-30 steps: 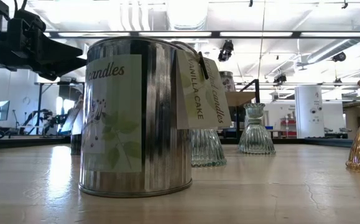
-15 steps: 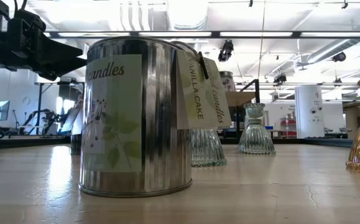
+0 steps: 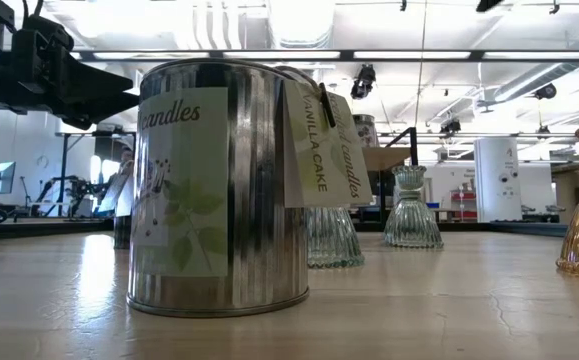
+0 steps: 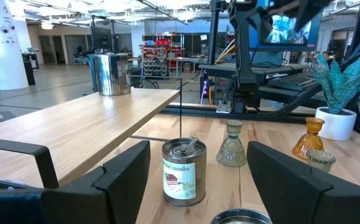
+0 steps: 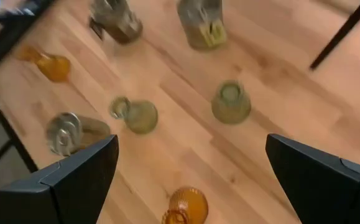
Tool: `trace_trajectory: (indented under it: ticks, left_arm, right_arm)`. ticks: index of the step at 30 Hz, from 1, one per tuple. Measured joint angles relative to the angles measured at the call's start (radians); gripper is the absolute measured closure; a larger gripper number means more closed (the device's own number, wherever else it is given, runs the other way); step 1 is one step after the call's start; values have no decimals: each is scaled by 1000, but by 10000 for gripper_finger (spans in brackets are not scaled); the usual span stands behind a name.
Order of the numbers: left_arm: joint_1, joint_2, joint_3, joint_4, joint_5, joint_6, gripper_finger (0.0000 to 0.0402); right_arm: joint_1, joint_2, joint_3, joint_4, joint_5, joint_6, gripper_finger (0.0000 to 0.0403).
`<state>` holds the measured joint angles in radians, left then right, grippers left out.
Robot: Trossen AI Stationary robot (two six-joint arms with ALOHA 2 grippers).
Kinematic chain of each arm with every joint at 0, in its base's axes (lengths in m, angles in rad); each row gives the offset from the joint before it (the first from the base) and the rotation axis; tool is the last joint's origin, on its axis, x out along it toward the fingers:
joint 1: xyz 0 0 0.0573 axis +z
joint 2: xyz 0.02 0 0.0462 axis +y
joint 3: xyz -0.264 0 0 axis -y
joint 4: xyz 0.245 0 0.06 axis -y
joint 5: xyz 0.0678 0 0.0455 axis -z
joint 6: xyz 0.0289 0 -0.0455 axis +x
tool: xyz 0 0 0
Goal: Pick & Place candle stick holders
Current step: Put the top green glass candle holder on the shelf
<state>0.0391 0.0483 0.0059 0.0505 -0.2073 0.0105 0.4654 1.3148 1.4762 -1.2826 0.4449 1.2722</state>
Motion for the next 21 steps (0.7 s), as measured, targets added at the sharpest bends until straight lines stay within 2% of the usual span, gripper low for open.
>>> trace_trajectory:
  ticks: [5,13,16,21]
  left_arm:
    - [0,0,0,0,0,0,128]
    - [0,0,0,0,0,0,128]
    - [0,0,0,0,0,0,128]
    - [0,0,0,0,0,0,128]
  right_arm:
    - [-1,65,-18,-1,0,3,3]
    - [-24,217,-17,2,-10,-90,3]
    - [-55,265,-17,-5,-50,-39,3]
    - [-88,318,-17,-1,-115,-44,3]
